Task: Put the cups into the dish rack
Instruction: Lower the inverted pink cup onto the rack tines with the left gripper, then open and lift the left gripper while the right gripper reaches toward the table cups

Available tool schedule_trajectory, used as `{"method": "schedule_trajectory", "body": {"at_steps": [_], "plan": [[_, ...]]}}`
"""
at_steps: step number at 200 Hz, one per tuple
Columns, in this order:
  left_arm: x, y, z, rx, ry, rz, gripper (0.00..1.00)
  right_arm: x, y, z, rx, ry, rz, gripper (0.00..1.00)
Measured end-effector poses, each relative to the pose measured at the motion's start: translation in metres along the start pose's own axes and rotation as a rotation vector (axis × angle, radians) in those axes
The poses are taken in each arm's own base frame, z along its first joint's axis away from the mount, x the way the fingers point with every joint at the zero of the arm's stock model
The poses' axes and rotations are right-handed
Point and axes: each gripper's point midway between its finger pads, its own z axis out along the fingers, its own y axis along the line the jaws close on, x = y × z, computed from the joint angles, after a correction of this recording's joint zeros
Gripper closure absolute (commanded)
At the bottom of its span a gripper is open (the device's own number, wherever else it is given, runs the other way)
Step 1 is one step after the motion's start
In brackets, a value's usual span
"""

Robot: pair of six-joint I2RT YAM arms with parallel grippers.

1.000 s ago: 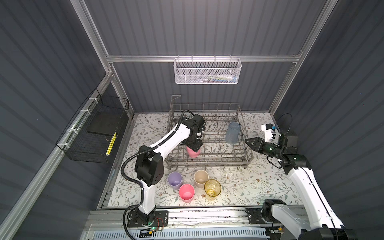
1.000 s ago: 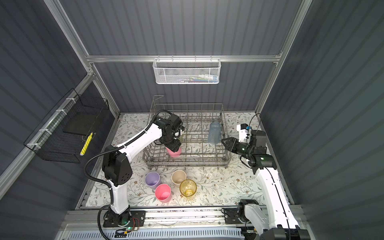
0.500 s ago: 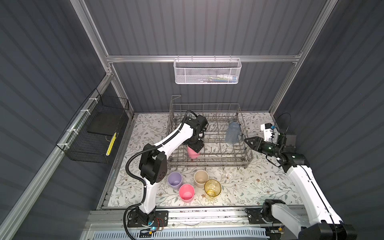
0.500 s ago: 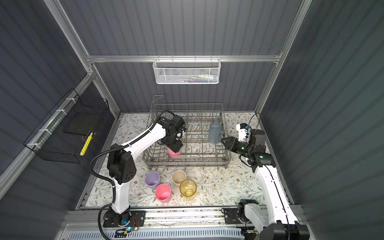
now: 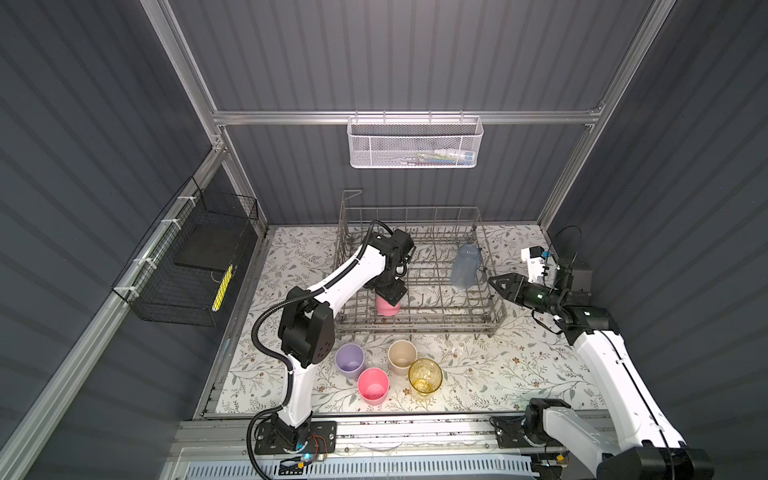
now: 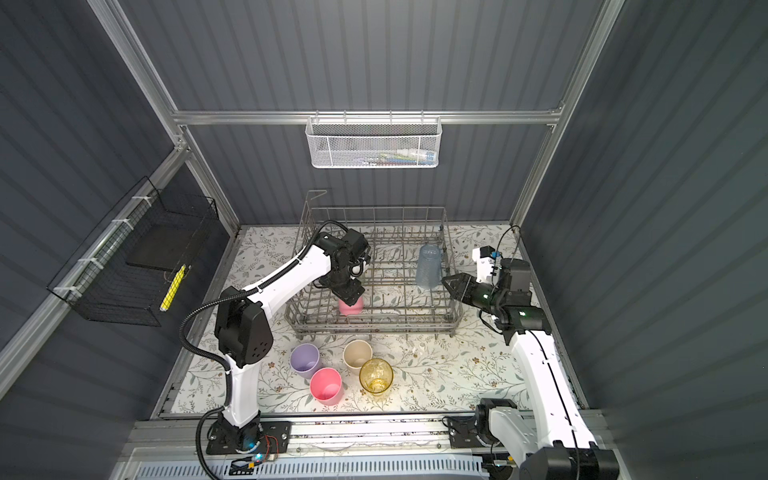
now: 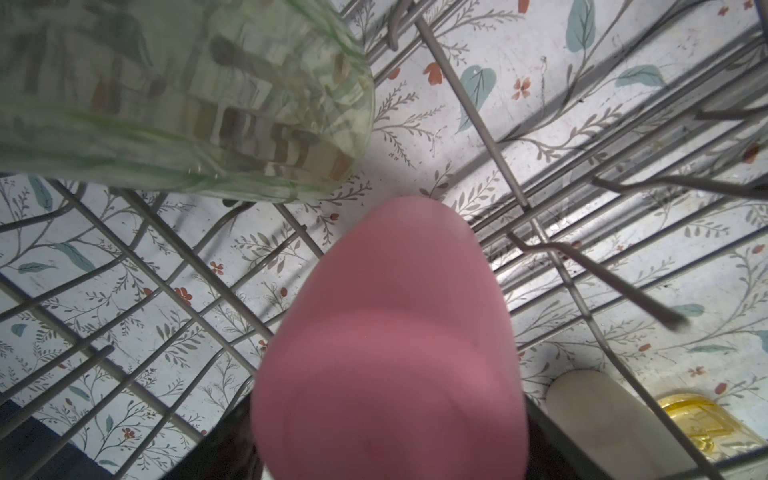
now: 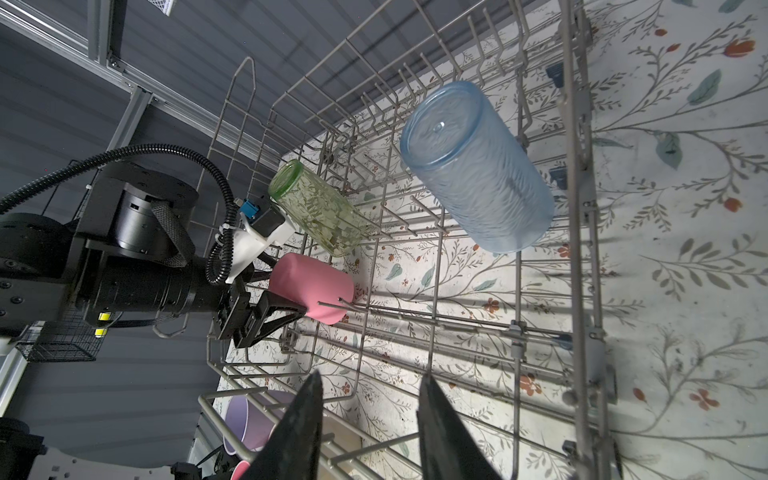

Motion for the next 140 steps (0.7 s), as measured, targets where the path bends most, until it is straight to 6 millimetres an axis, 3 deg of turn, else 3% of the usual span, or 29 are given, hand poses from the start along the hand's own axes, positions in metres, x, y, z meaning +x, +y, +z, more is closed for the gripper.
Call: {"method": "schedule_trajectory", "body": {"at_steps": [36, 75, 104, 122, 140], "plan": [[-0.008, 0.003, -0.024, -0.007, -0.068, -0.014, 0.15, 0.000, 0.000, 0.000, -0.001, 0.000, -0.001, 0.61], [-0.014, 0.016, -0.094, -0.052, -0.258, -0.054, 0.13, 0.000, 0.009, -0.012, 0.023, -0.023, -0.049, 0.61], [-0.015, 0.033, -0.154, -0.120, -0.453, -0.118, 0.04, 0.002, 0.056, -0.027, 0.032, -0.038, -0.239, 0.60], [-0.012, 0.044, -0.187, -0.168, -0.579, -0.167, 0.00, 0.014, 0.096, -0.034, -0.008, -0.022, -0.390, 0.60], [-0.008, 0.053, -0.207, -0.205, -0.664, -0.210, 0.00, 0.033, 0.119, -0.037, -0.039, 0.013, -0.497, 0.60]]}}
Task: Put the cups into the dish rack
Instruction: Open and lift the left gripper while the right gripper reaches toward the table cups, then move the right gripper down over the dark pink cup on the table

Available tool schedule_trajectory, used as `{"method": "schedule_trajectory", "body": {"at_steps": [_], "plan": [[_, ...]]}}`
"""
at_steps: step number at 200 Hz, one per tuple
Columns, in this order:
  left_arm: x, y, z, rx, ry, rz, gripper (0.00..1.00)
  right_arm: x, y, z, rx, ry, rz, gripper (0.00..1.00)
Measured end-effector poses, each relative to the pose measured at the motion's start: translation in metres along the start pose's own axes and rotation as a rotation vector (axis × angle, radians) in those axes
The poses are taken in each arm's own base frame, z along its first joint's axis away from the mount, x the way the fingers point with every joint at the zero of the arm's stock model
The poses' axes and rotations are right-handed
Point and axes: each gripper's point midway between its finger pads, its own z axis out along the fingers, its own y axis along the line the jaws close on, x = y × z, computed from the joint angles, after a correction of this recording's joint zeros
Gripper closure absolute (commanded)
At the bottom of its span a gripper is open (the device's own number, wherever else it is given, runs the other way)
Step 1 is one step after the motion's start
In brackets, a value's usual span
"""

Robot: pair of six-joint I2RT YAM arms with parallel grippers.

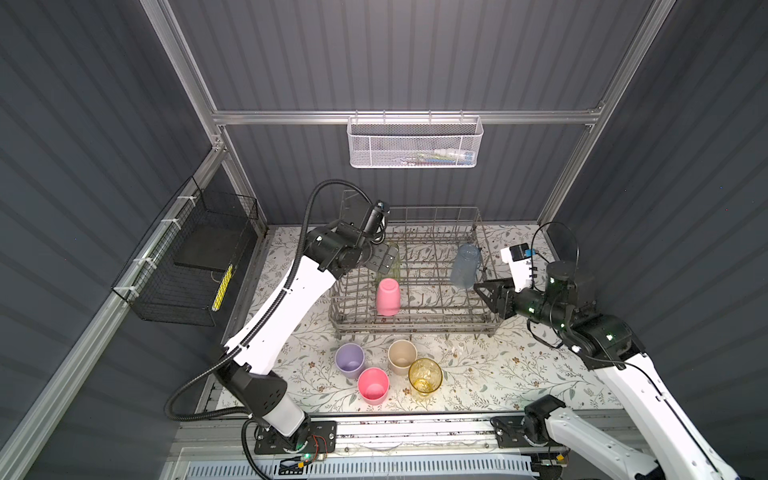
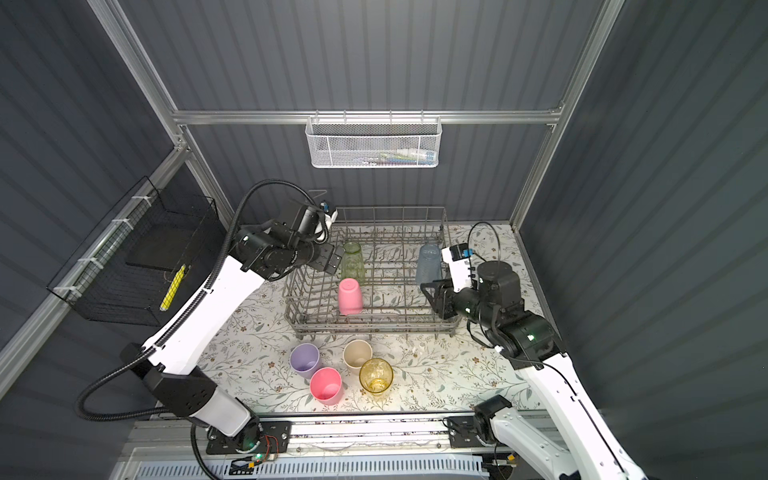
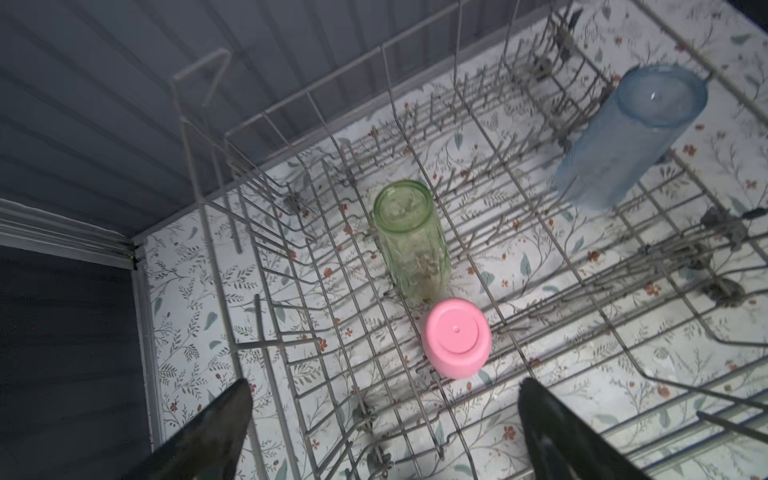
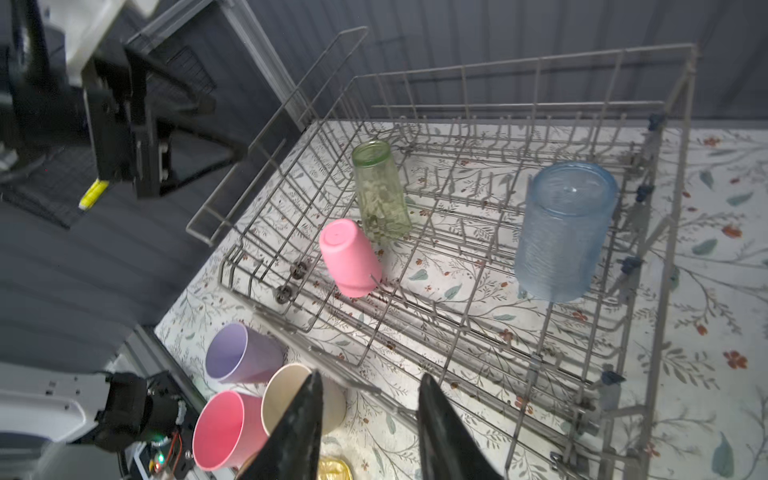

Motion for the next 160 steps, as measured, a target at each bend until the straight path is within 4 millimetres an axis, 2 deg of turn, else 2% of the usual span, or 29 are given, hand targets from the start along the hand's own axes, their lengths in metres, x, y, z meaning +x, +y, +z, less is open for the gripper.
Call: {"method": "schedule_trajectory", "body": {"at_steps": [25, 61, 83, 113, 160], "plan": [[-0.009, 0.011, -0.002, -0.062, -0.064, -0.047, 0.00, 0.027, 0.035, 0.009, -0.051, 0.095, -0.134, 0.60], [-0.009, 0.021, 0.004, -0.113, -0.108, -0.096, 0.00, 0.078, 0.079, 0.040, -0.125, 0.277, -0.300, 0.60], [-0.014, 0.026, -0.001, -0.121, -0.143, -0.123, 0.00, 0.106, 0.093, 0.055, -0.146, 0.374, -0.362, 0.61], [-0.016, 0.033, -0.006, -0.129, -0.173, -0.150, 0.00, 0.135, 0.106, 0.063, -0.164, 0.478, -0.422, 0.61], [-0.008, 0.042, 0.001, -0.131, -0.162, -0.180, 0.00, 0.175, 0.122, 0.058, -0.196, 0.606, -0.505, 0.59]]}}
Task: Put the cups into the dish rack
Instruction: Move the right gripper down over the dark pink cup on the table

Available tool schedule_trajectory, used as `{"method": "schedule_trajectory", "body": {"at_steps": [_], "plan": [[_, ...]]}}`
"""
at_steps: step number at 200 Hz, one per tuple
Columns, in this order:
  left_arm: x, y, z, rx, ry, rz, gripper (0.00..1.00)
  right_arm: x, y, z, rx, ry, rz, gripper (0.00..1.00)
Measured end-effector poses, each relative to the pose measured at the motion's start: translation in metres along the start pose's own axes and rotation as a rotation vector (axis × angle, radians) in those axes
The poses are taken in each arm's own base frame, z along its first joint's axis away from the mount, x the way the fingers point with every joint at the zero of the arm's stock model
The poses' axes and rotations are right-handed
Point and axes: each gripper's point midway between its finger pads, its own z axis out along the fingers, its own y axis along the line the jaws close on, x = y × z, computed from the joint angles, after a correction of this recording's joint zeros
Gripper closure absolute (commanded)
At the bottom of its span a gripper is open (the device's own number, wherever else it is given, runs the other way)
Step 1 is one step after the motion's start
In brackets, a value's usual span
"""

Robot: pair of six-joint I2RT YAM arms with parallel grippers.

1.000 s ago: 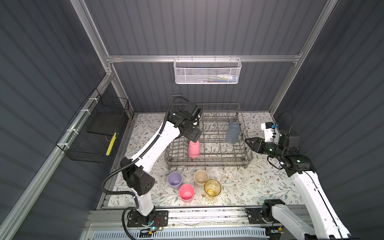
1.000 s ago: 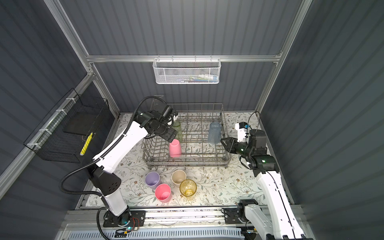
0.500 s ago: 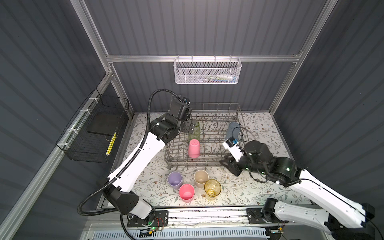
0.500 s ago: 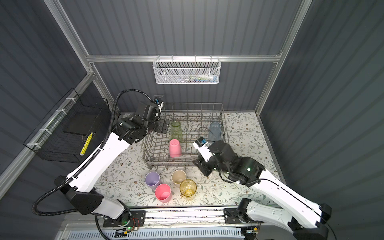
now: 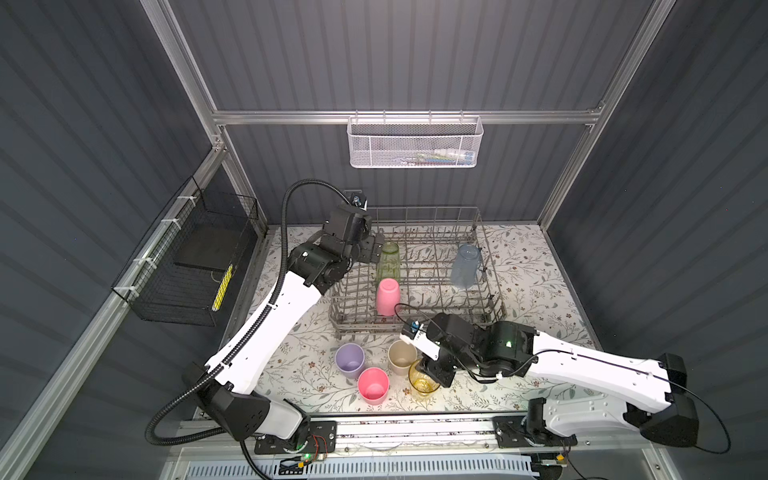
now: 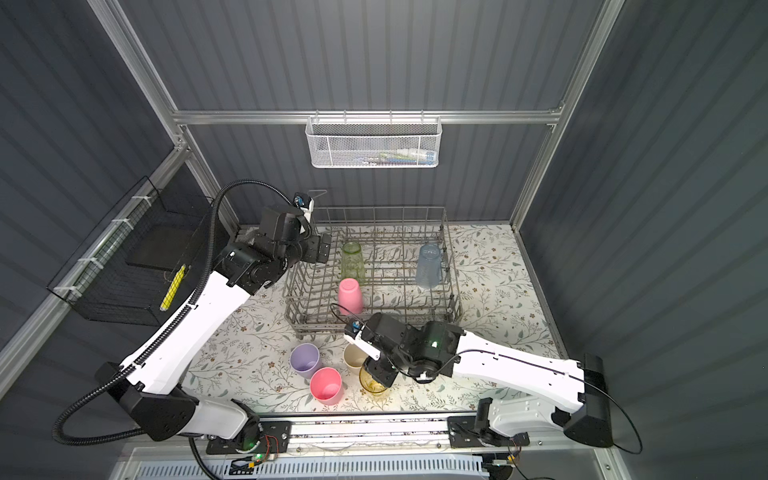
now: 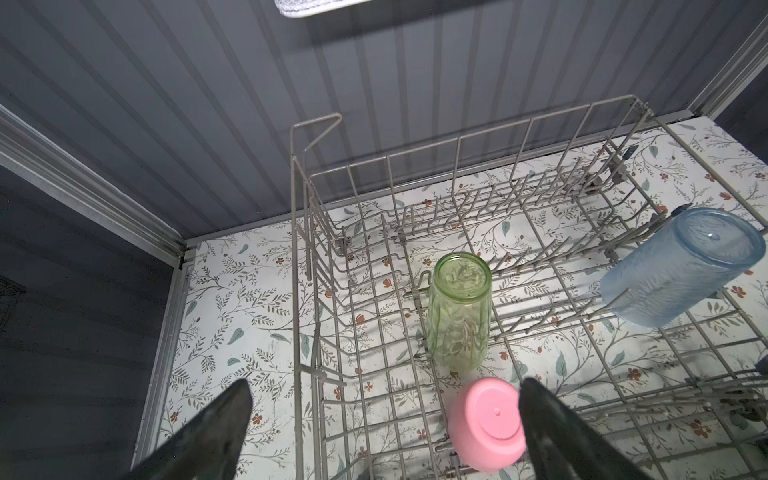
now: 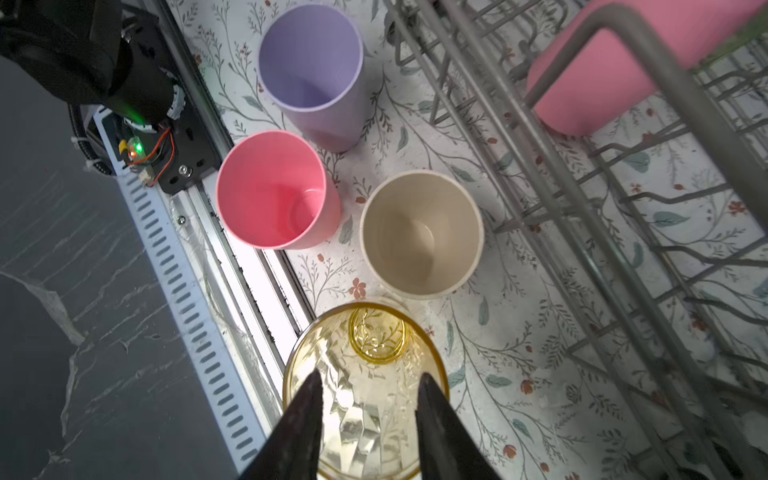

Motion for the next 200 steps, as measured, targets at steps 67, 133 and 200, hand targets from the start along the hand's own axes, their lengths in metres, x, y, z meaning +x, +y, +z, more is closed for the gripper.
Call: {"method": "schedule_trajectory", "body": {"at_steps": [67, 133, 200], "plan": [[0.008, 0.000, 0.009, 0.023, 0.021, -0.028, 0.00, -0.003, 0.015, -0.003, 0.001, 0.016, -0.059, 0.58], [0.009, 0.012, 0.011, 0.018, 0.029, -0.079, 0.00, -0.033, 0.054, 0.024, -0.074, 0.002, -0.209, 0.58], [0.015, 0.013, 0.010, 0.041, 0.039, -0.099, 0.00, -0.046, 0.064, 0.052, -0.094, 0.012, -0.276, 0.58]]}}
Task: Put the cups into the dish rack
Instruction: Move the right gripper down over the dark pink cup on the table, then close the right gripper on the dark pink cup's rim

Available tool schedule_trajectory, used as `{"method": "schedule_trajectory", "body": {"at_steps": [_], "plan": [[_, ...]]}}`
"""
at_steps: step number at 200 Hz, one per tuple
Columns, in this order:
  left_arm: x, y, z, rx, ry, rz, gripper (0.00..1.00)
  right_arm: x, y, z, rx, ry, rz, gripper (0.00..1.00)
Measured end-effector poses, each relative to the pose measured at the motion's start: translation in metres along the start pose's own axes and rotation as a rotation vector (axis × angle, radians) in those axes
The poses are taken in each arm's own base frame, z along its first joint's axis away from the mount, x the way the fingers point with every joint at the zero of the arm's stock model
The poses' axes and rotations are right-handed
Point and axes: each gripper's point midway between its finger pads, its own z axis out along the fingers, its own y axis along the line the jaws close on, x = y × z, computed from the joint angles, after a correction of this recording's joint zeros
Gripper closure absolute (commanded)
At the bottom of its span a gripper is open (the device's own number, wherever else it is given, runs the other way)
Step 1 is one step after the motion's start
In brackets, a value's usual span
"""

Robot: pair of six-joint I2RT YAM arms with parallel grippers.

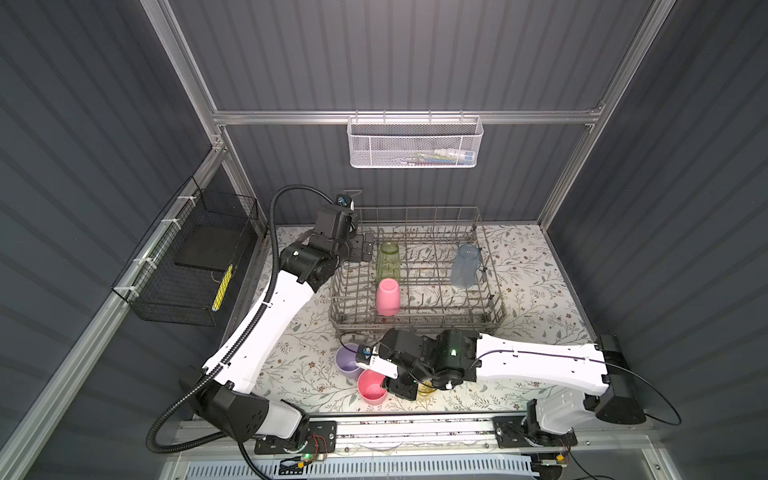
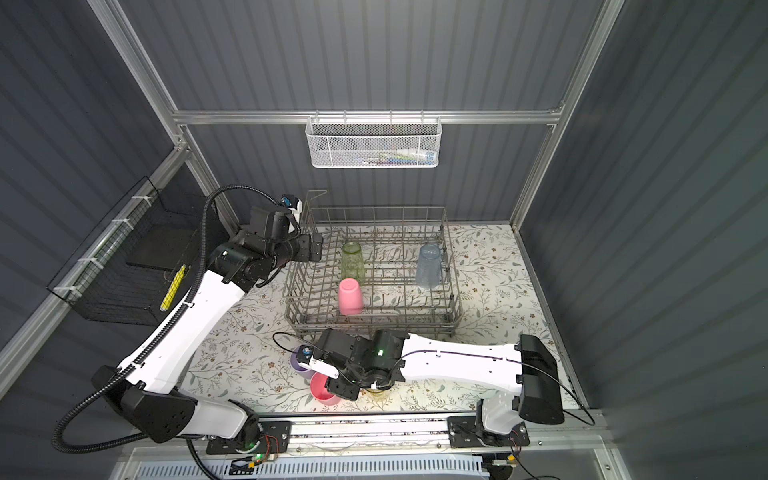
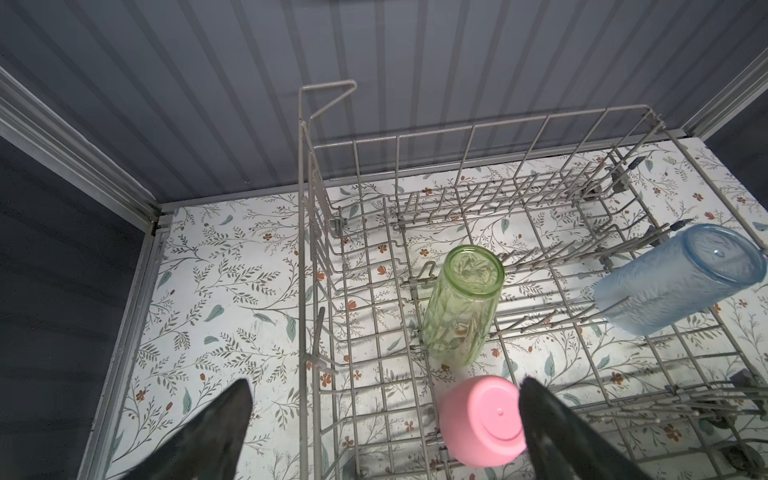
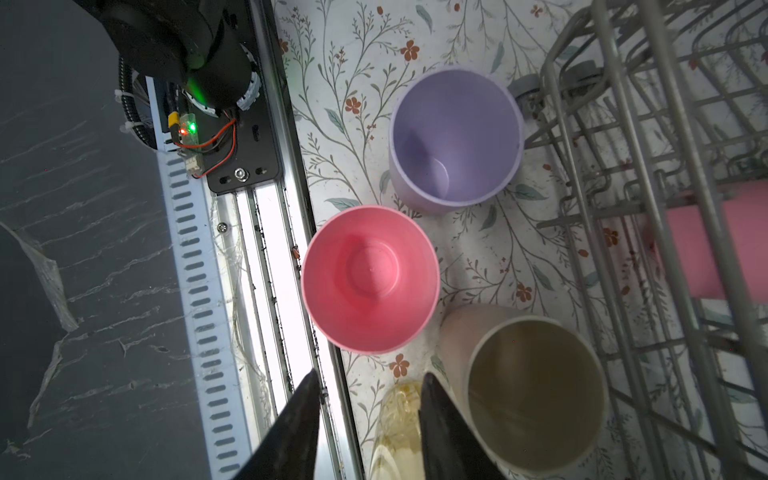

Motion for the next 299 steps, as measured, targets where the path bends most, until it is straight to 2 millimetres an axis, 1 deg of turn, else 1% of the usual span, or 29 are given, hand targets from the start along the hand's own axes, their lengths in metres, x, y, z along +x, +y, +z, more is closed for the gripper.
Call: {"method": "schedule_trajectory", "body": {"at_steps": [27, 43, 75, 103, 127, 150, 171, 194, 231, 252, 299], "plan": [[0.002, -0.001, 0.000, 0.010, 0.005, 0.001, 0.00, -0.011, 0.006, 0.002, -0.034, -0.025, -0.010, 0.59], [0.002, 0.000, 0.000, 0.011, 0.004, -0.002, 0.00, -0.011, 0.010, 0.006, -0.061, -0.020, -0.019, 0.59], [0.002, -0.001, 0.000, 0.016, 0.005, -0.003, 0.00, -0.003, 0.020, 0.021, -0.118, 0.030, -0.033, 0.59], [0.002, -0.001, 0.000, 0.018, 0.005, -0.004, 0.00, 0.005, 0.024, 0.032, -0.145, 0.076, -0.048, 0.59], [0.008, 0.000, 0.002, 0.022, 0.017, -0.003, 0.00, 0.007, 0.025, 0.036, -0.155, 0.101, -0.065, 0.59], [0.010, 0.000, 0.003, 0.023, 0.024, -0.001, 0.00, 0.004, 0.026, 0.039, -0.160, 0.113, -0.083, 0.60], [0.011, -0.001, 0.002, 0.027, 0.025, -0.001, 0.00, 0.001, 0.026, 0.045, -0.162, 0.122, -0.098, 0.60], [0.008, 0.000, -0.004, 0.031, 0.011, -0.005, 0.00, 0.007, 0.026, 0.051, -0.168, 0.153, -0.108, 0.59], [0.007, 0.001, -0.012, 0.037, -0.004, -0.009, 0.00, 0.012, 0.026, 0.053, -0.170, 0.175, -0.112, 0.58], [0.010, 0.001, -0.012, 0.036, 0.001, -0.008, 0.00, 0.012, 0.026, 0.055, -0.171, 0.181, -0.111, 0.58], [0.012, 0.002, -0.010, 0.037, 0.007, -0.007, 0.00, 0.020, 0.027, 0.069, -0.177, 0.220, -0.108, 0.58]]}}
